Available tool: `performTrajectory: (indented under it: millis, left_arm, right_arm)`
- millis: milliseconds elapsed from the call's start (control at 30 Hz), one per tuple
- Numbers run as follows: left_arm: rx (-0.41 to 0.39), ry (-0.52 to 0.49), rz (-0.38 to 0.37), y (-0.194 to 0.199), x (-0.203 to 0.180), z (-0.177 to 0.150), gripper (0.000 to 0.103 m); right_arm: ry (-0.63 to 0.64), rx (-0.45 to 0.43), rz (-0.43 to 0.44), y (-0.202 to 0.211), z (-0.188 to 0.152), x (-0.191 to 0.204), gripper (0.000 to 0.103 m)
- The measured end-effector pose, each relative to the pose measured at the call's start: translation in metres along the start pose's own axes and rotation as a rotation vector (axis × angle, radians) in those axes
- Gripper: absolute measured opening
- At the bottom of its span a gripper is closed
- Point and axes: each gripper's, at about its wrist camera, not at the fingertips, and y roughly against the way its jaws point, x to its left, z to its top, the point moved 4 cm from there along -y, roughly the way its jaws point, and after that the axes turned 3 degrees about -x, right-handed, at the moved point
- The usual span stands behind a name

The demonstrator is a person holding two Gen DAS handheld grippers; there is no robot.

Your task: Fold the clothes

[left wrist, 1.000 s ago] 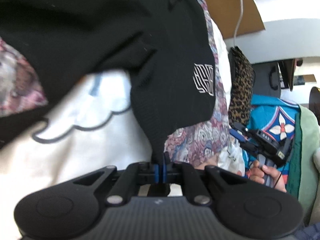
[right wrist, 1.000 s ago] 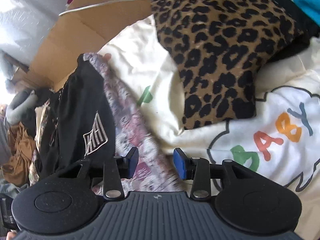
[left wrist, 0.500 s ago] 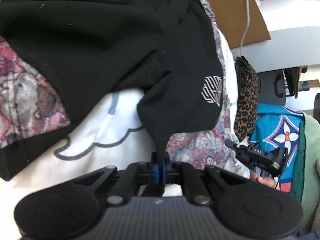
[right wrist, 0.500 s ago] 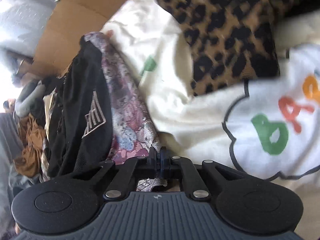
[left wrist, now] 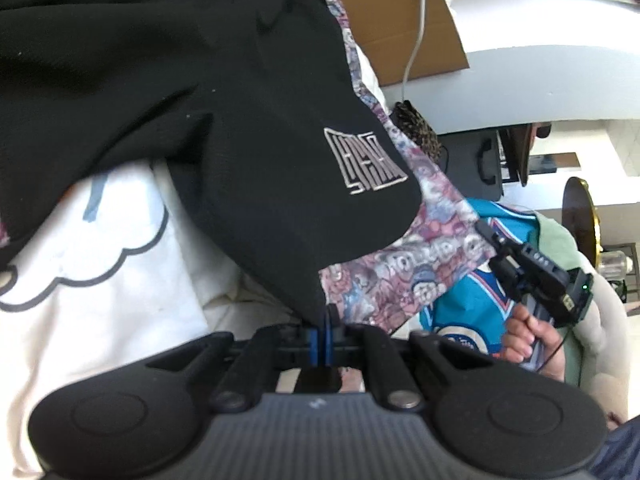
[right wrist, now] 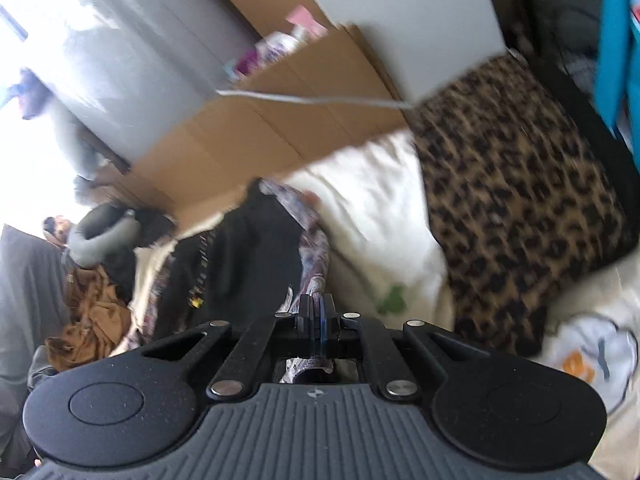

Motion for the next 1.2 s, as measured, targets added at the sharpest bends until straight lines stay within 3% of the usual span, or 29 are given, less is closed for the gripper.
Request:
performTrajectory:
  millis: [100,267,567,833,1033,1200]
  left_arm:
    - [0.006,0.004,0.003,-0.003,0.000,-0.001,0.004]
    - [0.020,0.004,0.018,-0.009,0.001,-0.002,0.004]
    - [0.103,-0.091,0.174,-0.014,0.001,0.006,0.004]
    - [0.177,-0.175,0.312,-0.017,0.001,0.015,0.015]
    - [0.142,-0.226,0.382,0.015,-0.008,0.053,0.015]
    - [0.103,-0.324,0.452,0.005,-0.032,0.105,0.017]
  right_arm:
    - [0.013,0.006,-0.016,0.000,0.000,-0.002,0.000]
    - [-0.050,0.072,-0.126,-0.016,-0.020,-0.043,0.000]
    - [-0.072,0.171,-0.232,-0.046,-0.067,-0.090,0.000]
    - [-0.056,0.201,-0.268,-0.064,-0.082,-0.098,0.004]
    - [-0.065,0.195,-0.265,-0.058,-0.083,-0.100,0.006]
    - [-0.086,0.195,-0.246,-0.057,-0.083,-0.103,0.006]
